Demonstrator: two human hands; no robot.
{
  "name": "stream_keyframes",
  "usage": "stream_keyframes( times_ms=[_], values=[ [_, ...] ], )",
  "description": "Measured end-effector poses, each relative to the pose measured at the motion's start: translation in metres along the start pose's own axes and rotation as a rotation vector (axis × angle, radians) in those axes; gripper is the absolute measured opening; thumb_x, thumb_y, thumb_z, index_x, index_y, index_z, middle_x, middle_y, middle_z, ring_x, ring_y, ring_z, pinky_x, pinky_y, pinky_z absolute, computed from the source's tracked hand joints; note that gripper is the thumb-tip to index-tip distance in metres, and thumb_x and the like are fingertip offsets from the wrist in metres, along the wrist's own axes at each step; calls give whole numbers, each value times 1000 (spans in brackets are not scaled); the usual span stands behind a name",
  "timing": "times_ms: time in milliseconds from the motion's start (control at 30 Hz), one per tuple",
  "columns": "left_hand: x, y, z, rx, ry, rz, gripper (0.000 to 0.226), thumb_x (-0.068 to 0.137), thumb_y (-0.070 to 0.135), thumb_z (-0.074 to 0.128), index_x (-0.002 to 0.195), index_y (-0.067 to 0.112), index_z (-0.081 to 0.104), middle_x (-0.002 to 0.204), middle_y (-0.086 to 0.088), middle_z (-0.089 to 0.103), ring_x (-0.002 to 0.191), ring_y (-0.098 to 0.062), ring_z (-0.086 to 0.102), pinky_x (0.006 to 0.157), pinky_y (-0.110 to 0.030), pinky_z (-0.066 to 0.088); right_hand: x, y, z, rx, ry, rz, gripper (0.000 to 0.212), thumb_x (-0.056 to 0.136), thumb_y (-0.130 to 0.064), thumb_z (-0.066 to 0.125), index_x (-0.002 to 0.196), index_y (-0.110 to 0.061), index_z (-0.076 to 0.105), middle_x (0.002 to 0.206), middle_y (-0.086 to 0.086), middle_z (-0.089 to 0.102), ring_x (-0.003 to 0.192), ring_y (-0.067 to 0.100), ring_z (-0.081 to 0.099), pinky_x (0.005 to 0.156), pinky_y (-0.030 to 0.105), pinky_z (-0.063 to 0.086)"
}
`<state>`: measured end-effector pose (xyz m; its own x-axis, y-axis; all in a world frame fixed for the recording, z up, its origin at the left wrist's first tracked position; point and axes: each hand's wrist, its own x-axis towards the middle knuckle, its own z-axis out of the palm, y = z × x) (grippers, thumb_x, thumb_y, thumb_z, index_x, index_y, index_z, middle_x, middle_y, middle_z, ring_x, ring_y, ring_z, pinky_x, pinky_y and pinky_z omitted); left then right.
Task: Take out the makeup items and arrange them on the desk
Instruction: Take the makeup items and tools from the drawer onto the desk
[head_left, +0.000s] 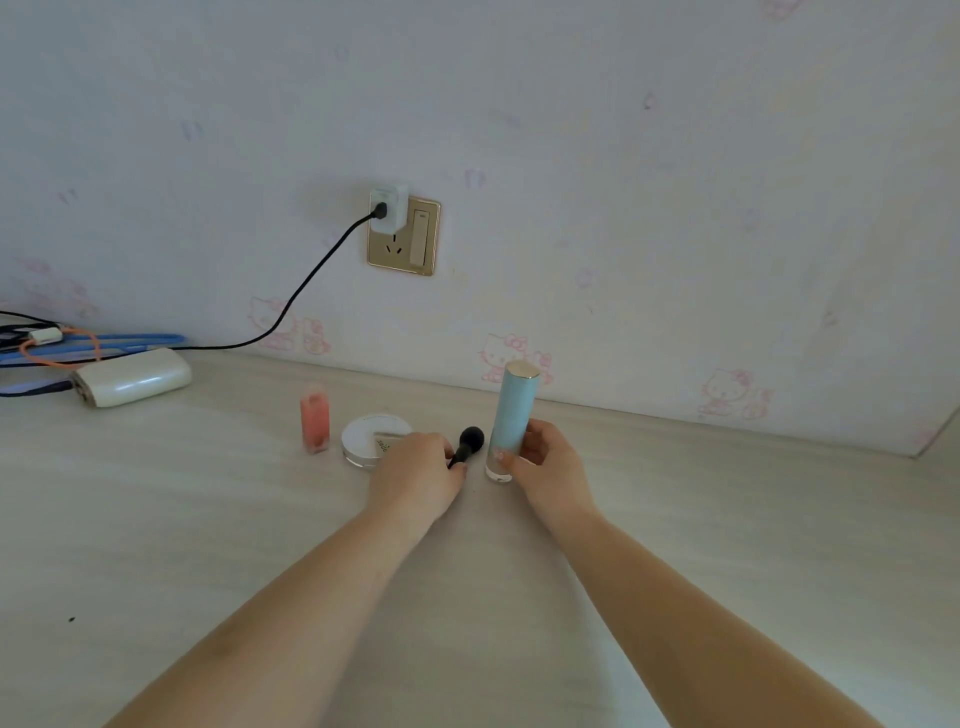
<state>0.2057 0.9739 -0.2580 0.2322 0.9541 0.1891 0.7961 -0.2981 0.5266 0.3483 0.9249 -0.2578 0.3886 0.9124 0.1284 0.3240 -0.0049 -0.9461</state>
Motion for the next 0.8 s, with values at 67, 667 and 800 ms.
stream_keyframes(
  times_ms=[67, 667, 800],
  values=[
    [0, 1, 0, 31, 10, 2, 23, 87, 30, 56, 104, 17, 67, 106, -4, 66, 98, -25, 62, 75, -33, 51, -1, 2, 0, -40, -1, -2, 43, 81, -15, 71, 120, -22, 54, 108, -11, 62, 105, 7, 58, 87, 19, 42],
    [-79, 45, -27, -320, 69, 309, 11, 86, 18, 62, 94, 25, 64, 81, 14, 58, 72, -6, 55, 69, -22, 43, -74, -10, -72, 253, 138, -85, 27, 83, -7, 69, 98, -27, 61, 99, -4, 64, 94, 10, 62, 96, 42, 50],
    [-123, 90, -33, -382, -13, 502, 8, 85, 17, 65, 88, 25, 67, 78, 15, 63, 79, -6, 58, 65, -13, 42, -124, -13, -135, 233, 155, -131, 25, 82, -9, 69, 96, -29, 64, 94, -9, 66, 89, 7, 63, 94, 37, 49]
  ],
)
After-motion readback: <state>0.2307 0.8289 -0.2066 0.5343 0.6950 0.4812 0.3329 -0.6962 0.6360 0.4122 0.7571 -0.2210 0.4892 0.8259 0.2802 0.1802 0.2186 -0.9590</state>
